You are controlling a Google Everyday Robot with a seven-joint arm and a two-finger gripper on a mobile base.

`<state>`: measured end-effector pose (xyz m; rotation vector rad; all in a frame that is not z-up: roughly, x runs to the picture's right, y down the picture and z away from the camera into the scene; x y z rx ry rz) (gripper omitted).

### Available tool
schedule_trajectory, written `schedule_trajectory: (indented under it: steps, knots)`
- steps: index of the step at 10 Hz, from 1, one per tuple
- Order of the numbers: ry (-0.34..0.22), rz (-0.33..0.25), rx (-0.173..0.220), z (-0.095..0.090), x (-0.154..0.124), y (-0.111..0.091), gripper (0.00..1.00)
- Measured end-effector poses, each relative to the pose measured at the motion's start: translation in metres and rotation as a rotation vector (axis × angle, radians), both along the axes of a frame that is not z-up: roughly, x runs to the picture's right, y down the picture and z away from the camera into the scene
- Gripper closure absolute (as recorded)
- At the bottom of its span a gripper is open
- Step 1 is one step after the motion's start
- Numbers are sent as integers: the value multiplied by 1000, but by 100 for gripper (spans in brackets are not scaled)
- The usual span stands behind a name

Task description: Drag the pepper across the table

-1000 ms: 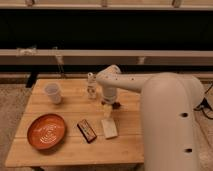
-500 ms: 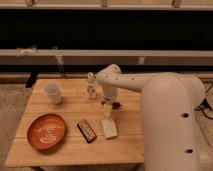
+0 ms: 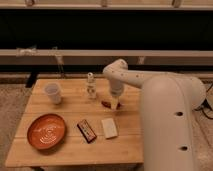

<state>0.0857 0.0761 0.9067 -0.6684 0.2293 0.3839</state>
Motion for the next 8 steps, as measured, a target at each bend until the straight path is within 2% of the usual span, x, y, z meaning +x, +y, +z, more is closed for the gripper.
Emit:
schedule_trajectory:
  steps: [2,6,7,8]
  knots:
    - [19,18,0,2,15,2,20]
    - [63,81,-17,5,41,19,20]
    - [72,90,-22,6,40,22,22]
    - [79,101,-23,6,40,24,30]
